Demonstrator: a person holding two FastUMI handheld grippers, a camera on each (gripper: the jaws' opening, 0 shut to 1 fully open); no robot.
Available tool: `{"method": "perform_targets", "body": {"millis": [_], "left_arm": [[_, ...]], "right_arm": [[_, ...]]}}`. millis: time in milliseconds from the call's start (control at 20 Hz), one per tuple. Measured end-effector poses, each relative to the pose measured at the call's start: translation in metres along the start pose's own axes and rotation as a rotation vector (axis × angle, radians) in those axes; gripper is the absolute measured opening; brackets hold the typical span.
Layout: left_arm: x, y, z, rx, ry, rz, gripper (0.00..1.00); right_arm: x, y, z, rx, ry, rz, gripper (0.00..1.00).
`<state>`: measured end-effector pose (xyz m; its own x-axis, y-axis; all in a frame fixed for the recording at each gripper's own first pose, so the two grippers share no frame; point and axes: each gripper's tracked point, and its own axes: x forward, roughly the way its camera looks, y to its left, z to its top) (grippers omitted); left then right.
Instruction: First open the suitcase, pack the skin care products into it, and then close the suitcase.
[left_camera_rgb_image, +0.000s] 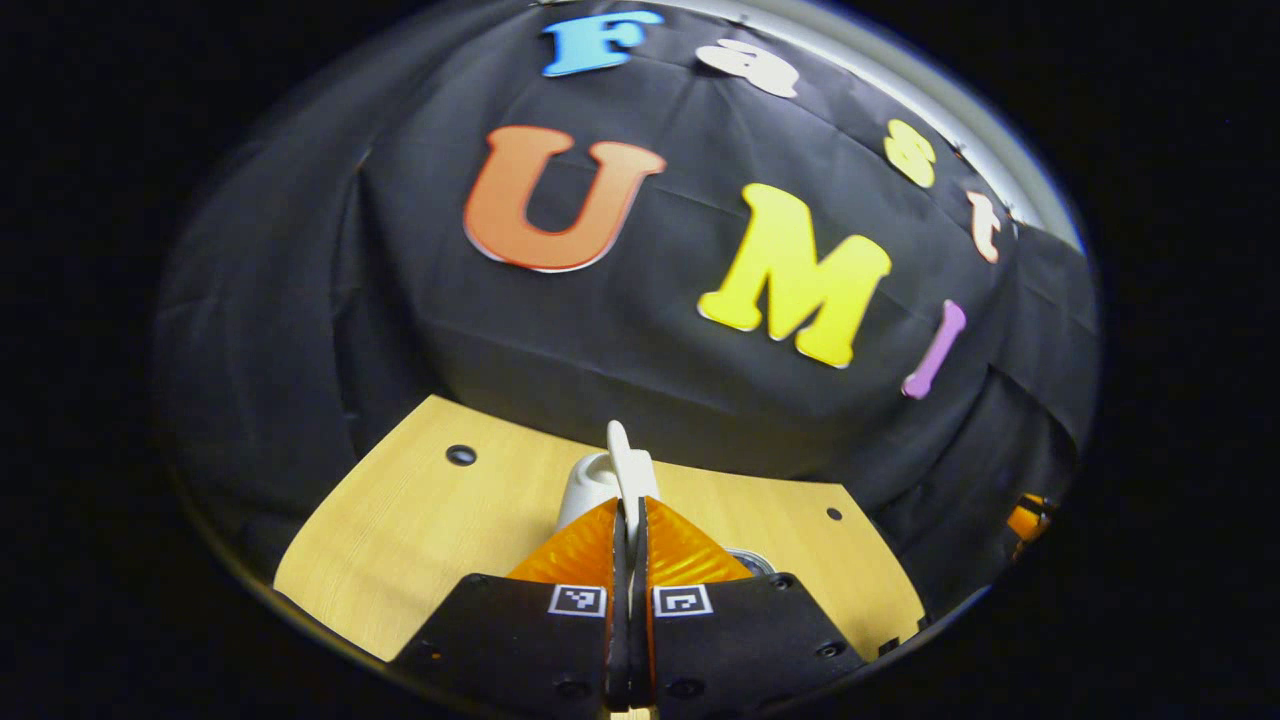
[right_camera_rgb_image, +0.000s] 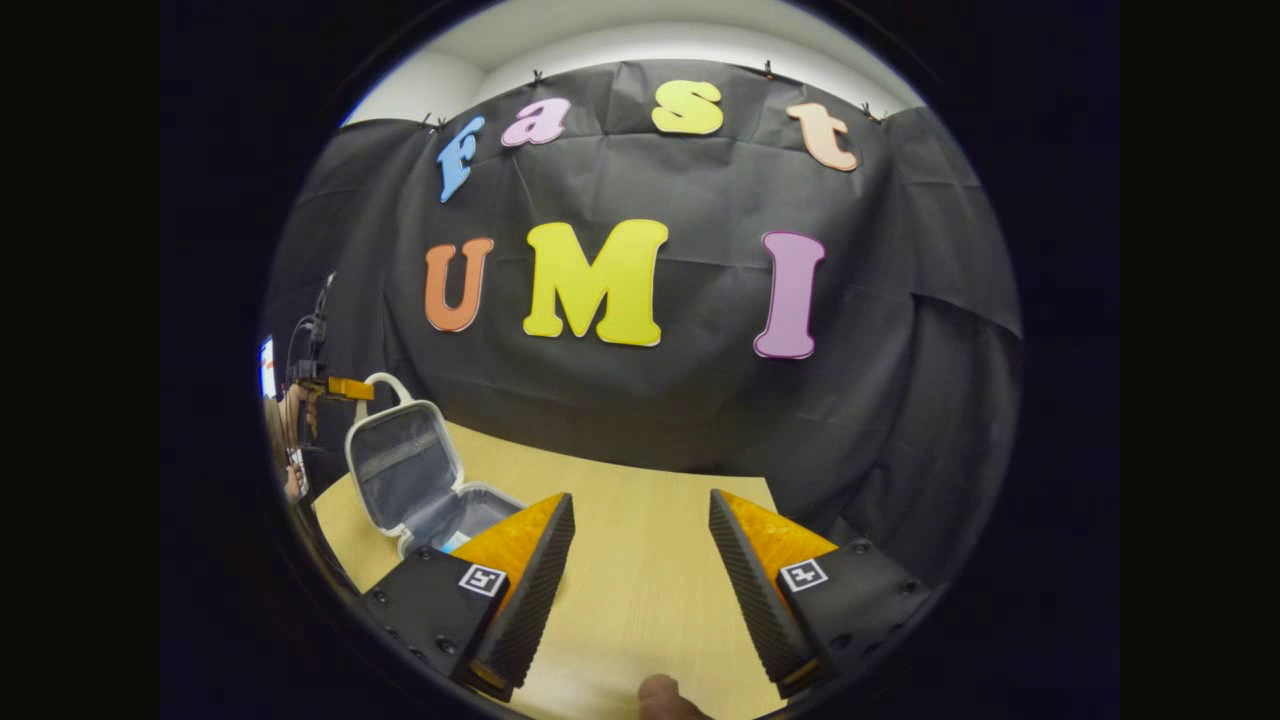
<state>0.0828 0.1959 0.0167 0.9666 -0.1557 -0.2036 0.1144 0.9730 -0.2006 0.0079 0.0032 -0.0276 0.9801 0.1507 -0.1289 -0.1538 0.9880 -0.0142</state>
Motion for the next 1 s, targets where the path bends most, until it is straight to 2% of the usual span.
{"method": "perform_targets", "body": {"millis": [300,450,700,1000], "left_arm": [[0.016,-0.125,-0.044,0.157,0.106,-0.118,0.03],[0.033,-0.166,-0.079,0.218,0.186,-0.144,0.03],[0.058,-0.204,-0.136,0.268,0.326,-0.147,0.04],[0.075,-0.226,-0.202,0.402,0.460,-0.112,0.04]], "right_arm": [[0.007,-0.031,-0.009,0.018,0.029,0.029,0.81],[0.009,-0.043,-0.015,0.013,0.038,0.037,0.81],[0.010,-0.061,-0.034,0.023,0.077,0.025,0.79],[0.006,-0.083,-0.060,0.072,0.132,-0.030,0.81]]}}
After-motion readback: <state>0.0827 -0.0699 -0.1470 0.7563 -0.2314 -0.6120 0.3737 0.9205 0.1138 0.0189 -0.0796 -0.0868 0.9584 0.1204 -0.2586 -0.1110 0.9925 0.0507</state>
